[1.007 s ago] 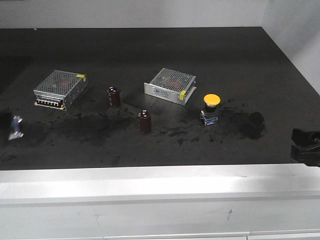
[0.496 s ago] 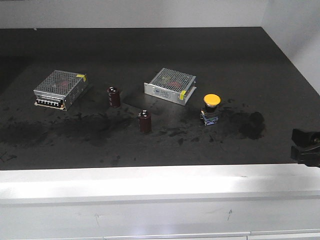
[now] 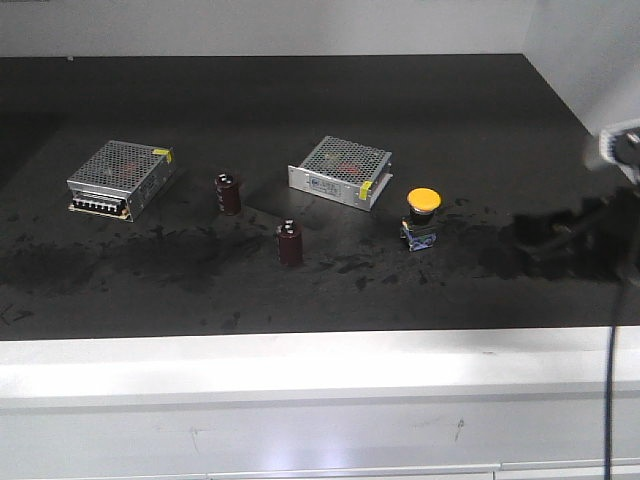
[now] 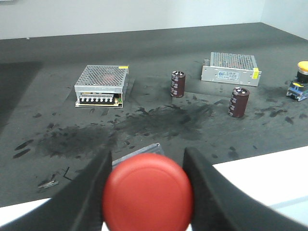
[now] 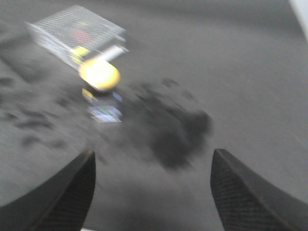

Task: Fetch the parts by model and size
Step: 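Move the right gripper down over the yellow-capped push-button switch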

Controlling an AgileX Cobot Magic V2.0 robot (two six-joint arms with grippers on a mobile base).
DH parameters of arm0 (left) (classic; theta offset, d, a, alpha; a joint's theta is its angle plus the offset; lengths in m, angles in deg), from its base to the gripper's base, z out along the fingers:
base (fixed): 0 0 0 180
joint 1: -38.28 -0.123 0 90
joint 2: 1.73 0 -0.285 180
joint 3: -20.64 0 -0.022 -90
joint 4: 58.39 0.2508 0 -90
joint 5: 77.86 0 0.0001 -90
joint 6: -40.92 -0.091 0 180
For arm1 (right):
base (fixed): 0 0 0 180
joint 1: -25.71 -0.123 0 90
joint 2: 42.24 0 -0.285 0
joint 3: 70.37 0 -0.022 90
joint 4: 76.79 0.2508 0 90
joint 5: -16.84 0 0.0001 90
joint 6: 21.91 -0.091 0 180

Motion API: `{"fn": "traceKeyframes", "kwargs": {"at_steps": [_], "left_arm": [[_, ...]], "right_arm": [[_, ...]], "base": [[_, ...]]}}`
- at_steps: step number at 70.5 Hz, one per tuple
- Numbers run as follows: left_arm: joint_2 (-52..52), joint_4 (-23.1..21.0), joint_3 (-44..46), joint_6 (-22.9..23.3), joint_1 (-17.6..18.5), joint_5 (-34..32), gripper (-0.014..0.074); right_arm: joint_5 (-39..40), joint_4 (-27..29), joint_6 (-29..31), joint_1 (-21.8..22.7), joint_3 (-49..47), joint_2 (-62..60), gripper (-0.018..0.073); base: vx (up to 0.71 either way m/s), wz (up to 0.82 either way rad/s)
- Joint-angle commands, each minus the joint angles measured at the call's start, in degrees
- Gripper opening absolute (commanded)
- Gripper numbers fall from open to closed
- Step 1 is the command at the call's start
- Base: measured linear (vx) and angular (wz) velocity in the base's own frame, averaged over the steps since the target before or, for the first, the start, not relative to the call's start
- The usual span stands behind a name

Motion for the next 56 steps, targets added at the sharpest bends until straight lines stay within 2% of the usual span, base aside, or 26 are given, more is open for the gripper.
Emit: {"fn": "traceKeyframes", "kwargs": {"at_steps": [1, 16, 34, 45, 56], "left_arm": [[0.62, 0.04, 1.29, 0.04, 0.35, -4.77, -0.0008], [0.62, 0.04, 1.29, 0.04, 0.35, -4.45, -0.0008], [0.62, 0.04, 1.29, 0.04, 0.35, -4.02, -0.0008], [0.62, 0.04, 1.29, 0.04, 0.35, -4.02, -0.0008], [0.62, 0.04, 1.29, 0.04, 0.35, -4.02, -0.0008]], "right_arm": [[1.49, -0.01, 0.5, -2.31, -7.33, 4.5, 0.0498], [-6.79, -0.04, -1.27, -5.69, -23.86, 18.4, 0.0498], [-21.18, -0.94, -2.76, -5.75, -42.17, 33.7, 0.0531], [-25.78, -1.18, -3.67, -5.75, -48.45, 38.97, 0.0551], [-26.09, -2.06, -4.96, -5.75, -49.84, 41.55, 0.0551]], "base": [[0.0, 0.0], [0.0, 0.0], [0.0, 0.0], [0.0, 0.0], [0.0, 0.0]]}}
